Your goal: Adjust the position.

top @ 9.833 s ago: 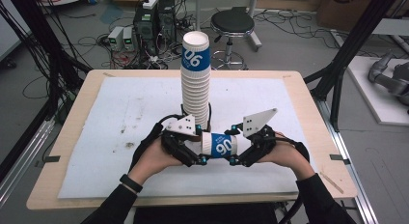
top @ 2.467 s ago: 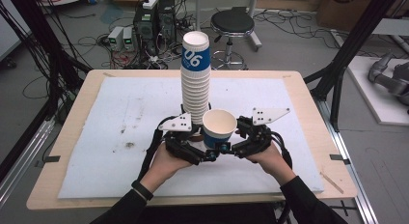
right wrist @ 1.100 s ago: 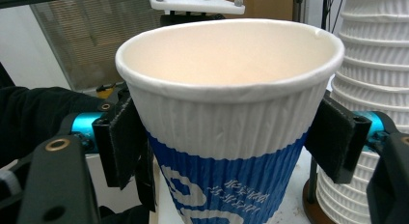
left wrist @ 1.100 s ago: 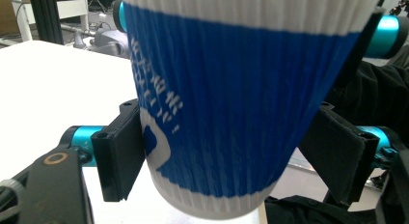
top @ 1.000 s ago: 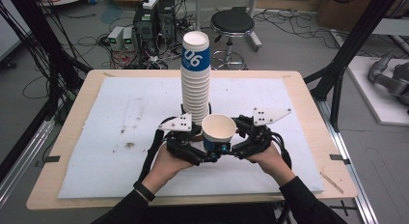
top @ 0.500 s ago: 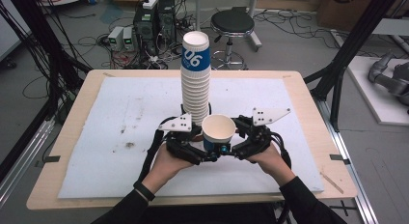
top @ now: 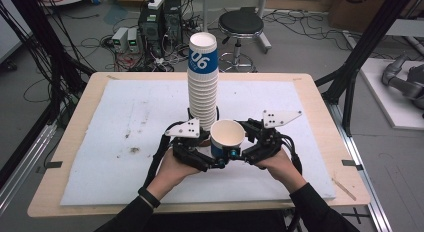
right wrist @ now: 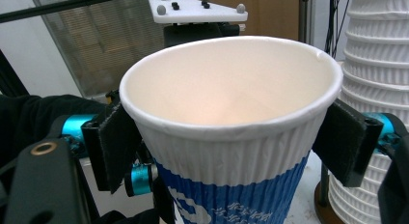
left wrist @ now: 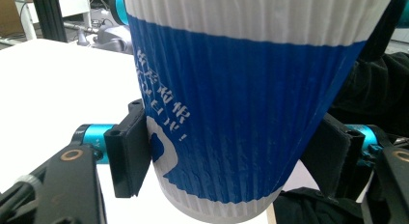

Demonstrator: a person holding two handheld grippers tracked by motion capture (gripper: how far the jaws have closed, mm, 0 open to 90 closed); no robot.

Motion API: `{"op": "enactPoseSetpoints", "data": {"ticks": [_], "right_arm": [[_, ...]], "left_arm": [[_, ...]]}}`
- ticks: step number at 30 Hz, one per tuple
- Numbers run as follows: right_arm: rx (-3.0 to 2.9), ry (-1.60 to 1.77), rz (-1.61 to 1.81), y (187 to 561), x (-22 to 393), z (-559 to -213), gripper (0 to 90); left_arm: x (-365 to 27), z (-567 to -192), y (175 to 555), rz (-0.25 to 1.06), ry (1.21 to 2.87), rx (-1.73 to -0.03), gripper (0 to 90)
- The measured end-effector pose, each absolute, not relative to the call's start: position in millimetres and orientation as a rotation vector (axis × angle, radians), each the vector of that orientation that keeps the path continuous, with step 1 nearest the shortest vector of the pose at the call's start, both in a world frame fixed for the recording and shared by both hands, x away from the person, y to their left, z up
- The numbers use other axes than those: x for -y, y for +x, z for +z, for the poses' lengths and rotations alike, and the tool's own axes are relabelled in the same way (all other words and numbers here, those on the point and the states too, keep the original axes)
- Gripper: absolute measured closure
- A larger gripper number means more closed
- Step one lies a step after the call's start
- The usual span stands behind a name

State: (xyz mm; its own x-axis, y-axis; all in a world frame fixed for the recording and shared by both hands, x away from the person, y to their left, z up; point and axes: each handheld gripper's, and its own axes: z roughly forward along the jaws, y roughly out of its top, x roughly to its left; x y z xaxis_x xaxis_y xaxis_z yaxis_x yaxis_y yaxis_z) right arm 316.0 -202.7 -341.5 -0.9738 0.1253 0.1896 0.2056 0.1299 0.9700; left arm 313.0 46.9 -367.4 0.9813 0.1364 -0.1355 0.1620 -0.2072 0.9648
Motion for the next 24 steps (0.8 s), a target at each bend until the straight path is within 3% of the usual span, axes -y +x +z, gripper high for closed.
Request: {"op": "enactPoseSetpoints", "data": {"ticks": [7,14,24], "right_arm": [[2.317,-0.339,-2.019,316,203,-341,19.5],[2.335,-0.347,-2.030,316,207,-340,20.0],[2.382,-0.362,-2.040,320,213,-339,20.1]], "left_arm": [[-47,-367,312,-0.013,1.784,-0.223,26.4],[-50,-365,312,0.011,1.786,-0.242,17.6],[-70,-357,309,0.078,1.787,-0.258,16.6]]}}
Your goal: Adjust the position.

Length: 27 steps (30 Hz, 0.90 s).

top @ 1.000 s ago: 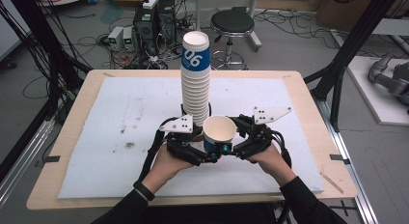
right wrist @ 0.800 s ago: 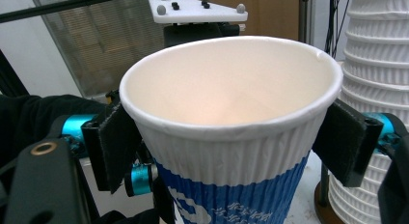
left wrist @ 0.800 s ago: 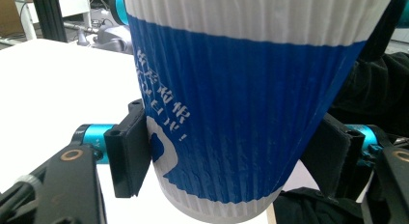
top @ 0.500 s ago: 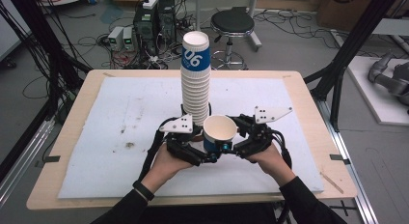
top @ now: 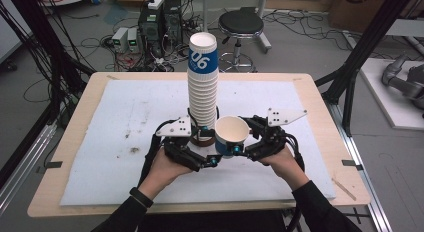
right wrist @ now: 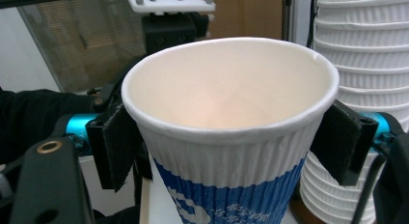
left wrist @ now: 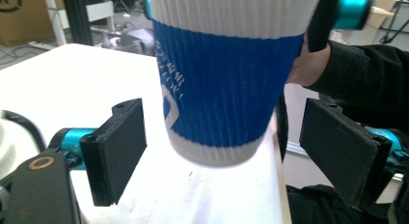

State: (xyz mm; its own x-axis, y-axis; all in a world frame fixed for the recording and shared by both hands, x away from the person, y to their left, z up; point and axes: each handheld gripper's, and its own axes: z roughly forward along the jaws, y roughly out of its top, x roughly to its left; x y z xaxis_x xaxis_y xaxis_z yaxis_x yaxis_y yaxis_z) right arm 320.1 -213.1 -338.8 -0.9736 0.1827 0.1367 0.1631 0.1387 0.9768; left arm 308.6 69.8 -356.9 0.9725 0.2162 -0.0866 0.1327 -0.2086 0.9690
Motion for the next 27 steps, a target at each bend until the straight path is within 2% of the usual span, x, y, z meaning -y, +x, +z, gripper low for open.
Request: {"op": "enactPoseSetpoints", "data": {"ticks": [27], "right_arm": [[-2.306,0.442,1.949,324,244,-338,20.1]], "left_arm": [[-129,-333,304,0.233,1.686,-0.290,16.6]]}}
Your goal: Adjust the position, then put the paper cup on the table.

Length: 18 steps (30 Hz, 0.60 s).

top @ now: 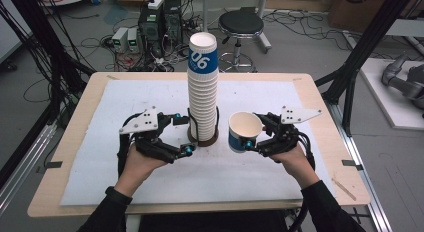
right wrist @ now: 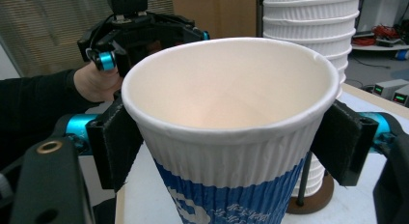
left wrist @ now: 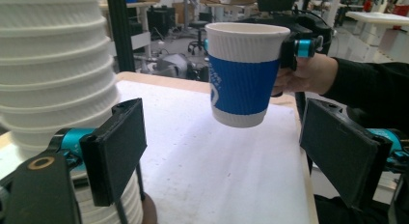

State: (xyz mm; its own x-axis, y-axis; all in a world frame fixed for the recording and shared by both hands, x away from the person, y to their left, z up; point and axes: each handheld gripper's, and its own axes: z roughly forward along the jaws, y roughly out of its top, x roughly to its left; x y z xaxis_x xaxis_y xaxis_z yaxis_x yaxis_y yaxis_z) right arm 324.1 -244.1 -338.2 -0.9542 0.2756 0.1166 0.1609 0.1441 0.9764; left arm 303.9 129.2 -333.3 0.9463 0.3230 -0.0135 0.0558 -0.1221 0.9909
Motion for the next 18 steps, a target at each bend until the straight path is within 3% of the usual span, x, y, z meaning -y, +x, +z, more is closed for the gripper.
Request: {"op": "enactPoseSetpoints", "data": {"ticks": [18], "right_arm": [[-2.289,0.428,1.938,323.5,247.9,-334.8,20.1]], "left_arm": [[-138.4,-335.3,303.4,0.279,1.674,-0.313,16.6]]}}
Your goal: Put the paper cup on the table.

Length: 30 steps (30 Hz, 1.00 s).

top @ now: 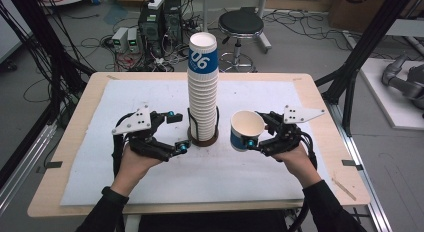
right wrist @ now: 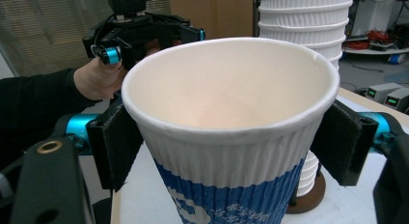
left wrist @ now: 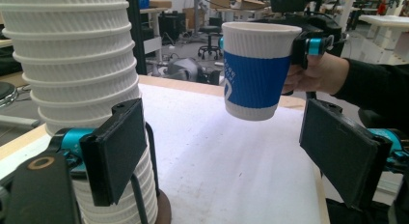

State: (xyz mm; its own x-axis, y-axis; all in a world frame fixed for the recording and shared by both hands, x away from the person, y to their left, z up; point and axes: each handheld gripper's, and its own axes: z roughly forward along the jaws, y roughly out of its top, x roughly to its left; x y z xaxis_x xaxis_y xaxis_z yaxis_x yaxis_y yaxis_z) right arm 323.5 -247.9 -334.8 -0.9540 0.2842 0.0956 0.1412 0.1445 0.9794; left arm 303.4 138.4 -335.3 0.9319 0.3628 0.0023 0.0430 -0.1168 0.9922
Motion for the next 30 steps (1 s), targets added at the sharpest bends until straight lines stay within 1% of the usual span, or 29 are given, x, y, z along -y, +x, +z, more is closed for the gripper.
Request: {"op": "enactPoseSetpoints", "data": {"ticks": [12,23,30], "right_arm": [[-2.280,0.443,1.909,324,252,-333,20.1],[-2.206,0.483,1.877,332,261,-331,20.2],[-2.162,0.544,1.838,341,268,-332,20.2]], "left_arm": [[-143,-341,302,0.313,1.679,-0.333,16.6],[-150,-353,304,0.341,1.688,-0.378,16.6],[-144,-358,304,0.325,1.700,-0.370,16.6]]}}
